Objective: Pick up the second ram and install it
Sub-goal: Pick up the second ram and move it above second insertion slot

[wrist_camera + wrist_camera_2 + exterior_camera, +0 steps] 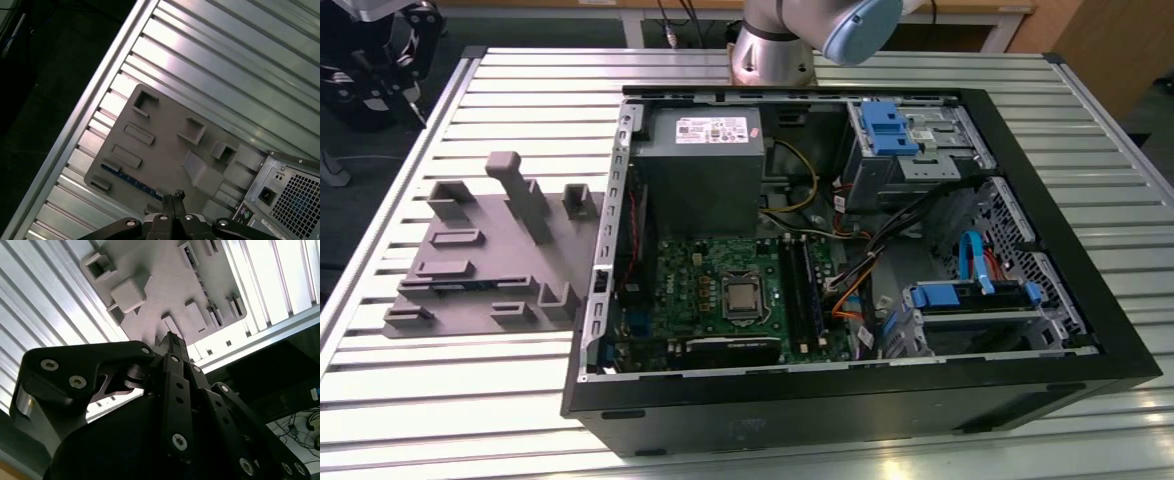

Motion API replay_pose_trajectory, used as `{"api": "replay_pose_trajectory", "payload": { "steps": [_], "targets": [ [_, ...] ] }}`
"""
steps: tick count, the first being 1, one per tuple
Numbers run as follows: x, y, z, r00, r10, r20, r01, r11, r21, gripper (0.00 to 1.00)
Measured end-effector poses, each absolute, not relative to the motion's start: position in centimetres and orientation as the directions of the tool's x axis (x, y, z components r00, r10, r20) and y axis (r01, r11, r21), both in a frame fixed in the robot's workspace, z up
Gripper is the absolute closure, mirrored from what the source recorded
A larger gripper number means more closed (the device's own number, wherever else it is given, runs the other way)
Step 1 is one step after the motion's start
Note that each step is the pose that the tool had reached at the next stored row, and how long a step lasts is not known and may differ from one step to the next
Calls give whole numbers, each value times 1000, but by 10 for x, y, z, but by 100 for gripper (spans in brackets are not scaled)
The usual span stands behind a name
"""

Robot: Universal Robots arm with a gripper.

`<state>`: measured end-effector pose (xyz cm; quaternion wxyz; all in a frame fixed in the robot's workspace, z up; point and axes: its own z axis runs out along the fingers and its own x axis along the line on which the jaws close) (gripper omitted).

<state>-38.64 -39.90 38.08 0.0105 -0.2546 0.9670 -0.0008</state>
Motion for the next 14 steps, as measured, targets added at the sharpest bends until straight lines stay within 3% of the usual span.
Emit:
{"api": "replay_pose_trajectory", "payload": {
  "steps": [14],
  "targets": [
    [-387, -399, 380, -792, -611, -20, -611, 792, -7, 89]
  ]
}}
